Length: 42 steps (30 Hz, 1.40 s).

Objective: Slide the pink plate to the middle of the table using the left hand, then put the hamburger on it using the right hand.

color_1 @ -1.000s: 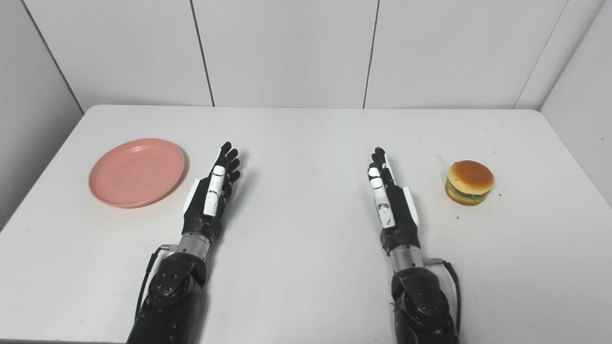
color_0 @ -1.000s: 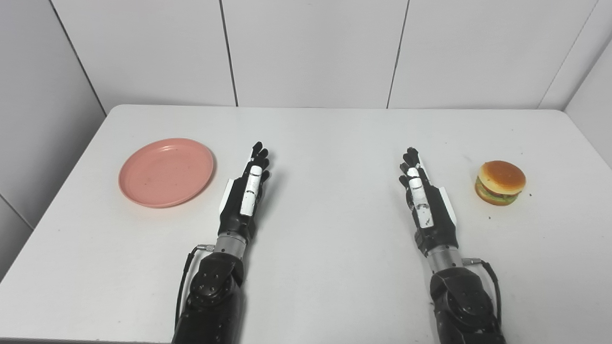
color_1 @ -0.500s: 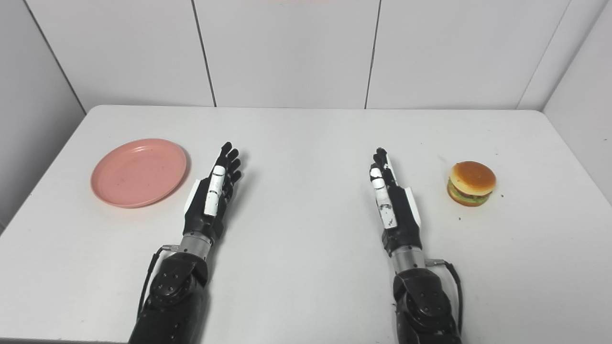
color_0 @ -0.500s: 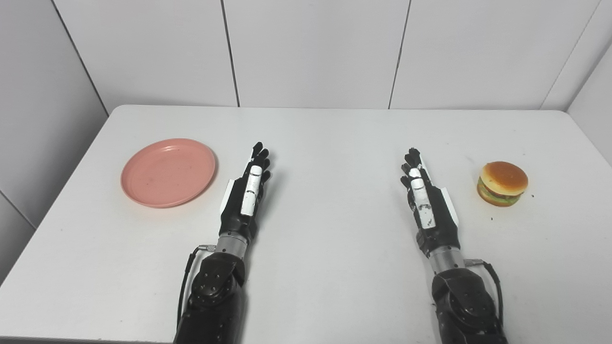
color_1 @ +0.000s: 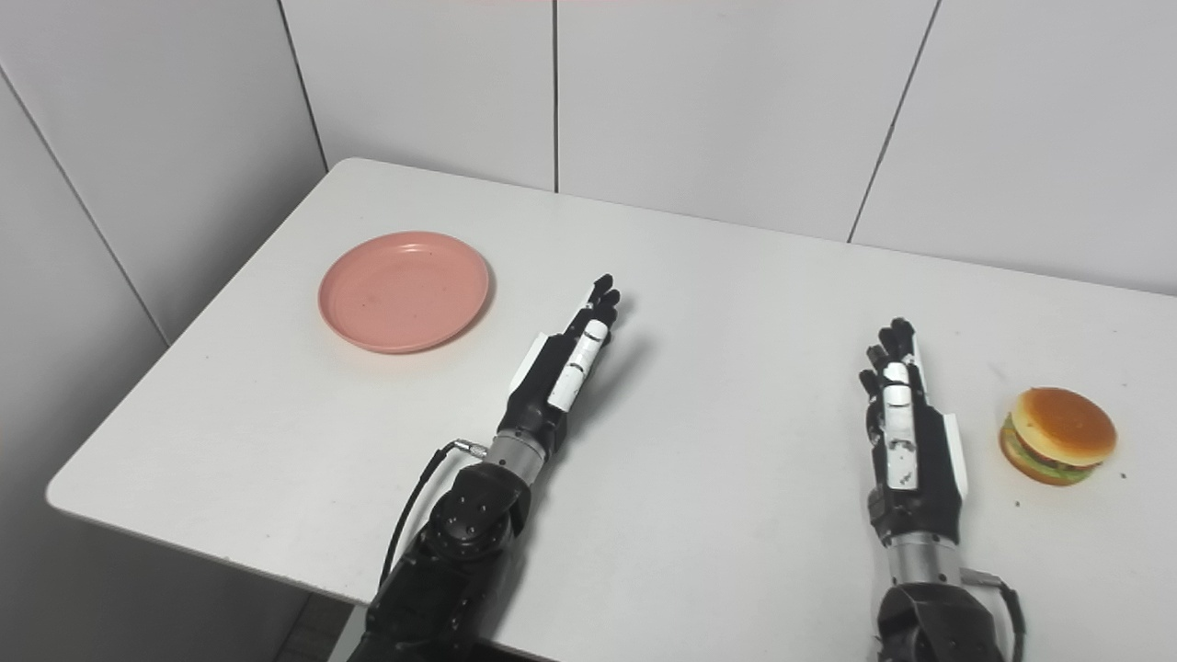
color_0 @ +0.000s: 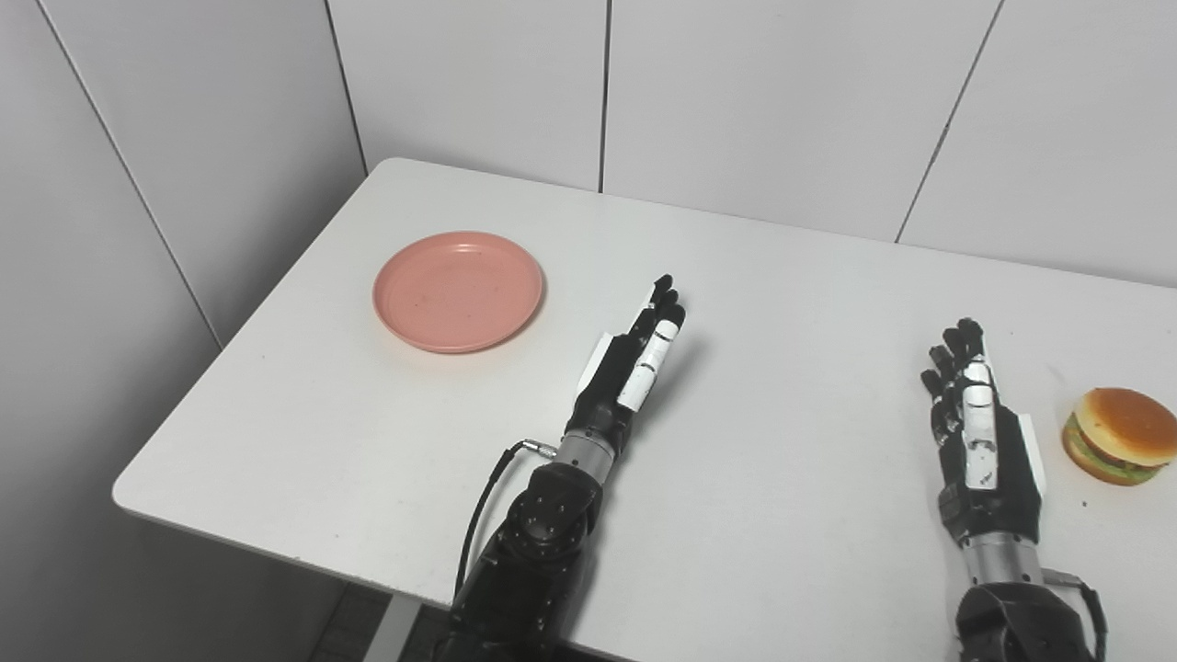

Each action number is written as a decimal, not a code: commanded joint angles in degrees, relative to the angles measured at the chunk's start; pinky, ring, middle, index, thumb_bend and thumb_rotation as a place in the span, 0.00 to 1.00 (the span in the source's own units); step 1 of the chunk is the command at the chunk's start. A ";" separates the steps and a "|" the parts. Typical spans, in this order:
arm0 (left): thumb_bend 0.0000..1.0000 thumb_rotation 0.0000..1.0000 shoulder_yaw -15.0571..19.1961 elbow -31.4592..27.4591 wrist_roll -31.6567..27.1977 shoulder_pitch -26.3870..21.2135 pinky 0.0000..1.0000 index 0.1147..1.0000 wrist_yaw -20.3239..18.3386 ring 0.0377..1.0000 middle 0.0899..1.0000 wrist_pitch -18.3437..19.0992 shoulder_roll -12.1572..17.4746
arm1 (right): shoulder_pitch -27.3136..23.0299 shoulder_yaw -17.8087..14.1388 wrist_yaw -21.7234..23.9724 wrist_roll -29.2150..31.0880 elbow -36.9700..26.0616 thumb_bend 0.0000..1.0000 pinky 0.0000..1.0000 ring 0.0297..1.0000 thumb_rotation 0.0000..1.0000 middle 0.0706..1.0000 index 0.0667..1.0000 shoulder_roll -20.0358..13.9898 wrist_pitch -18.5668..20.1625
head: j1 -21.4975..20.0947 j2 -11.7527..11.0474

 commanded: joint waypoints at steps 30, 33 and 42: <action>0.44 1.00 15.57 -19.32 -15.25 -4.03 0.70 0.67 2.65 0.72 0.71 2.71 5.20 | 1.79 0.12 0.28 0.58 1.96 0.54 1.00 1.00 0.87 1.00 1.00 1.58 -3.40 | -1.22 -0.78; 0.38 1.00 17.52 -19.00 -15.51 -5.49 0.68 0.67 3.59 0.70 0.70 2.63 7.14 | 2.10 0.04 -0.10 0.20 1.46 0.52 1.00 1.00 0.88 1.00 1.00 1.51 -3.30 | -1.29 -0.67; 0.33 0.87 22.86 -11.72 -16.17 -12.00 0.70 0.67 4.37 0.71 0.70 2.67 15.97 | 2.12 0.24 -0.58 -0.16 1.22 0.56 1.00 1.00 0.87 1.00 1.00 2.05 -3.07 | -1.39 -0.55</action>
